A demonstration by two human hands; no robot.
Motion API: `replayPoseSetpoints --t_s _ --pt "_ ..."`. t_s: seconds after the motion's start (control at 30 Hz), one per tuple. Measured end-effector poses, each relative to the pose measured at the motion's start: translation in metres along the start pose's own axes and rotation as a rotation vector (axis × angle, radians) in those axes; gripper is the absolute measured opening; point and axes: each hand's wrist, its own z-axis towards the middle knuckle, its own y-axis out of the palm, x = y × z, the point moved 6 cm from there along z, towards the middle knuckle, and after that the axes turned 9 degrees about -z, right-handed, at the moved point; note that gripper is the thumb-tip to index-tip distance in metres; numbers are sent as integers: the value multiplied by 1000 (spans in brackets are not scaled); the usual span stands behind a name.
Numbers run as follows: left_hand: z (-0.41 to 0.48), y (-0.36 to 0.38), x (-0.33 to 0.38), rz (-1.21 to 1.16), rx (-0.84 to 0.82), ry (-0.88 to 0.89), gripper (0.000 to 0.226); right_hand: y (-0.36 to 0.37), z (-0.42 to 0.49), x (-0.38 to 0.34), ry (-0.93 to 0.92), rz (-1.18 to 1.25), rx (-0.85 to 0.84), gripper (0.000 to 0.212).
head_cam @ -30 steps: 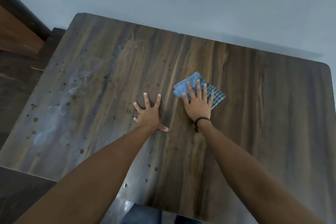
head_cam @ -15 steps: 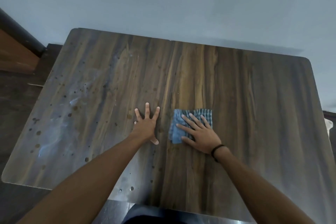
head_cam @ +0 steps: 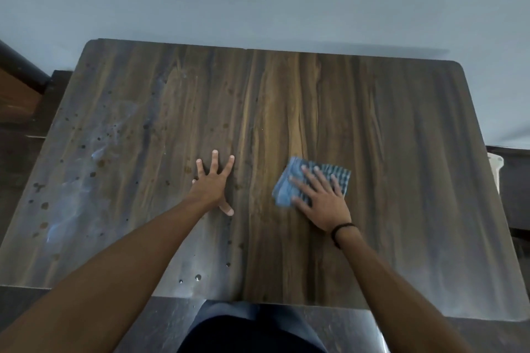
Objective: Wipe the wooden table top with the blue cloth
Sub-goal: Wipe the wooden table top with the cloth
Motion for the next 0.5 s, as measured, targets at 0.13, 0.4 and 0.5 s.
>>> replayPoseSetpoints --t_s 0.13,0.4,0.5 --pt "-8 -2 1 -12 10 7 149 6 5 -54 370 137 60 58" --pt "-15 7 -18 46 -3 30 149 16 -39 -20 -117 -50 3 57" --pt "-14 6 -15 52 -12 28 150 12 -28 -39 381 132 59 59"
